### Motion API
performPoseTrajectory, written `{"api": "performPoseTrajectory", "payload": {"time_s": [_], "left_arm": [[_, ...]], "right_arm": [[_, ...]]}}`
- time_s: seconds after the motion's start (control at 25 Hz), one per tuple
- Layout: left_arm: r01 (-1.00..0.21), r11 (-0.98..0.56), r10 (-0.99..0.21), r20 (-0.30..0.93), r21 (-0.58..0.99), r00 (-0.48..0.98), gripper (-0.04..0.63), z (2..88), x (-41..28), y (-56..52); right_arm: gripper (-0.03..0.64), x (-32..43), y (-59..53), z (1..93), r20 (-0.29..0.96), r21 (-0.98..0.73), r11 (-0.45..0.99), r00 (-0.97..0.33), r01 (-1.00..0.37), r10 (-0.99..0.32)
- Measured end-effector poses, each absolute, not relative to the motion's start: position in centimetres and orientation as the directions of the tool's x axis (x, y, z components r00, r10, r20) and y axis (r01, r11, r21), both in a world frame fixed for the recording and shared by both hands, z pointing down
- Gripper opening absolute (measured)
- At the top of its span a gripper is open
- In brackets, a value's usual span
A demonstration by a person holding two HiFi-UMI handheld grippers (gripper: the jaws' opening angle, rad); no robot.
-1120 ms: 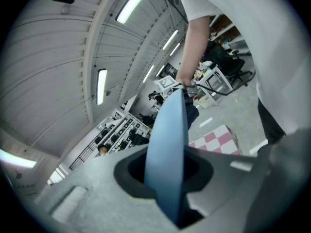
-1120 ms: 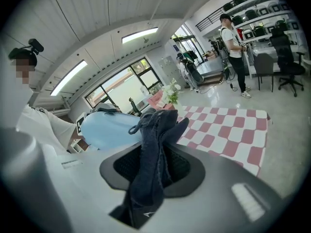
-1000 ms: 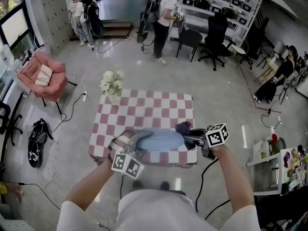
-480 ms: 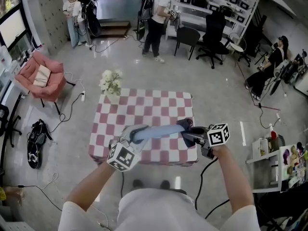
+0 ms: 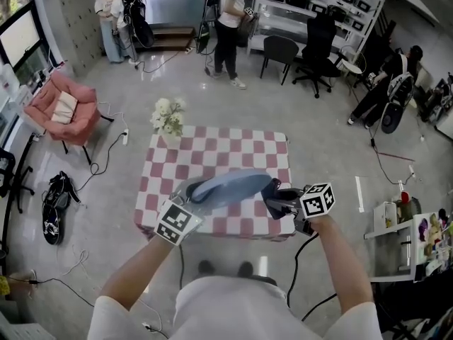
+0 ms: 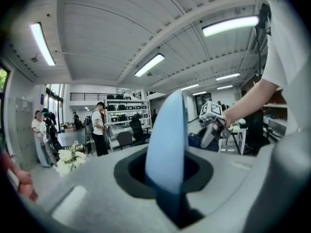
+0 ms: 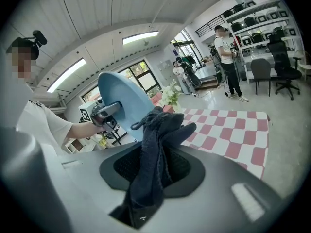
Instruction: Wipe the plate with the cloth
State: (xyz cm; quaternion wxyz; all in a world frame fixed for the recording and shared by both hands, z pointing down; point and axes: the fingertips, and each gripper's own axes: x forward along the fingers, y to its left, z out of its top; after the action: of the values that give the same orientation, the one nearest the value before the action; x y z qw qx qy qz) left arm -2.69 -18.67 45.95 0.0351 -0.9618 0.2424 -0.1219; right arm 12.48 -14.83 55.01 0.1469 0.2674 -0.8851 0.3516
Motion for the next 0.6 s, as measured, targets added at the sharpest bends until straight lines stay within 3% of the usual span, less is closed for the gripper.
{"api": "performPoseTrajectory", "payload": {"time_s": [0.6], "left_arm": [[-0.526,-0.842,-0.508,0.15,0.12,0.848,0.074,45.3,-5.2,-21.3]], "right_arm": [[0.118,6.9,-13.0,57.2,0.517,-0.496,0.657,-0.801,-0.567,-0.301]]}}
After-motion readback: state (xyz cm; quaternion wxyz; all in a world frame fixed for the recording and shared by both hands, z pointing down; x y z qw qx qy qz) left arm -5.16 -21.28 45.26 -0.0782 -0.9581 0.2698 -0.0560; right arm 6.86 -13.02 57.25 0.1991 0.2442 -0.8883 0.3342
